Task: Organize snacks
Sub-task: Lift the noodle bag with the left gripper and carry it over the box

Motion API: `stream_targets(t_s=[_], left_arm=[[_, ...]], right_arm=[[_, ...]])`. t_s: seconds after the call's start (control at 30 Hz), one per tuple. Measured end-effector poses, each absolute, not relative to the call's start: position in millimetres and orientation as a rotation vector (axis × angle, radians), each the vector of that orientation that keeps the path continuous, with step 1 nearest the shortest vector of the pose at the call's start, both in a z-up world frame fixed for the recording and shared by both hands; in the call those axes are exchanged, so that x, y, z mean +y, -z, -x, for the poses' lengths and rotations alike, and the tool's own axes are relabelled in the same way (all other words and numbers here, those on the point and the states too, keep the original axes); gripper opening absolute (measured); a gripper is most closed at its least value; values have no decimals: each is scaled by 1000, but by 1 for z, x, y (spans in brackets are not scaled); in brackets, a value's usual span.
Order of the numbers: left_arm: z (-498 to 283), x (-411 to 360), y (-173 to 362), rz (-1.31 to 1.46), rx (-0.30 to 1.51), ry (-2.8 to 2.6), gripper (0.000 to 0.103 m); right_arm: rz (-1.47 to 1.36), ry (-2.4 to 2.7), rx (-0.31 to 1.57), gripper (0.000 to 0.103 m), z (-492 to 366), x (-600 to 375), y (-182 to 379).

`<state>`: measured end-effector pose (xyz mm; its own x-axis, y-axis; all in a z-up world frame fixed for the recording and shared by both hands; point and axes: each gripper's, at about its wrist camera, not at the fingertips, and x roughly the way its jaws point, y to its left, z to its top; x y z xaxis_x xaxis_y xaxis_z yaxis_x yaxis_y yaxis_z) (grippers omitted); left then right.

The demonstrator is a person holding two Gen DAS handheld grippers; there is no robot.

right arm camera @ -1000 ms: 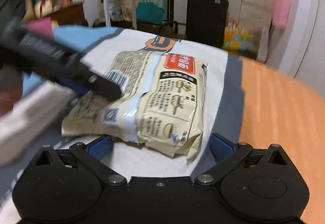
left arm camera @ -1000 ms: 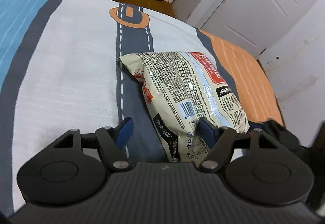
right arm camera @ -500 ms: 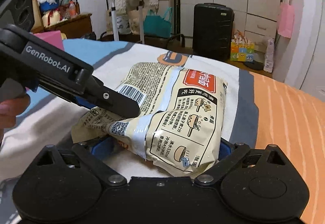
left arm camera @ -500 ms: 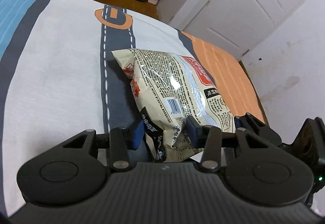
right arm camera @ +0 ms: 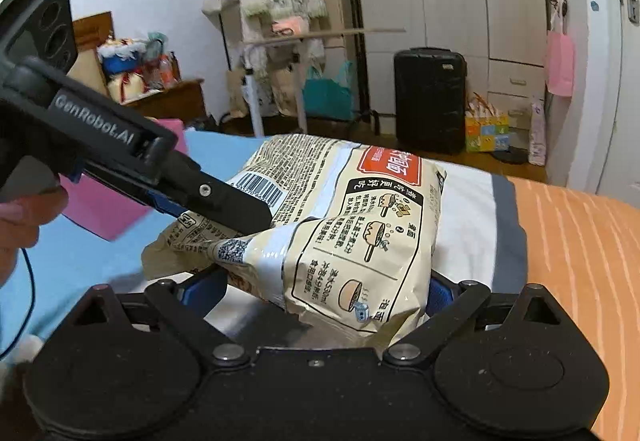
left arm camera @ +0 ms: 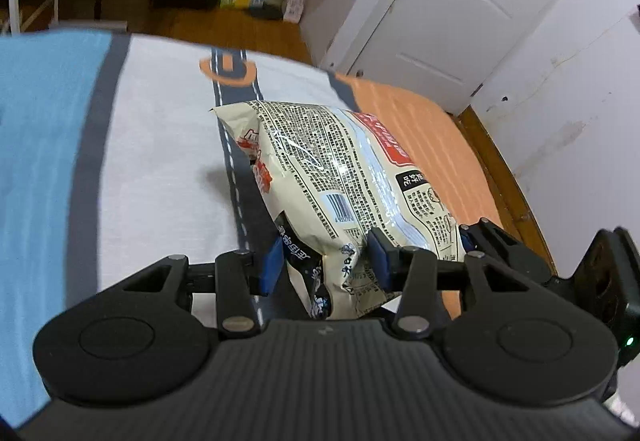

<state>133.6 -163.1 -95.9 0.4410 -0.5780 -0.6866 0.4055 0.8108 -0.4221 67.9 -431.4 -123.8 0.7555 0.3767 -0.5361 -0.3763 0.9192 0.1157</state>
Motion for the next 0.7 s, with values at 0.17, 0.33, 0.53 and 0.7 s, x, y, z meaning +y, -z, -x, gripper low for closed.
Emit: stream_targets(t_s=[0.17,0.33,0.53,0.7], left_arm=[[-109,-148,66,173,862,601,44],[-91,-121,37,165,801,599,44],[-76,-75,14,210,742,551,44],[-70,-27,5,245,694,483,44]], right_arm=[[42,-425,547,99,-53,-413,95],[113,-441,497,98,-43,-389,68],[180,-495,453,98,-46,-355,40],[229,-566,440,98,-61,-314,26]])
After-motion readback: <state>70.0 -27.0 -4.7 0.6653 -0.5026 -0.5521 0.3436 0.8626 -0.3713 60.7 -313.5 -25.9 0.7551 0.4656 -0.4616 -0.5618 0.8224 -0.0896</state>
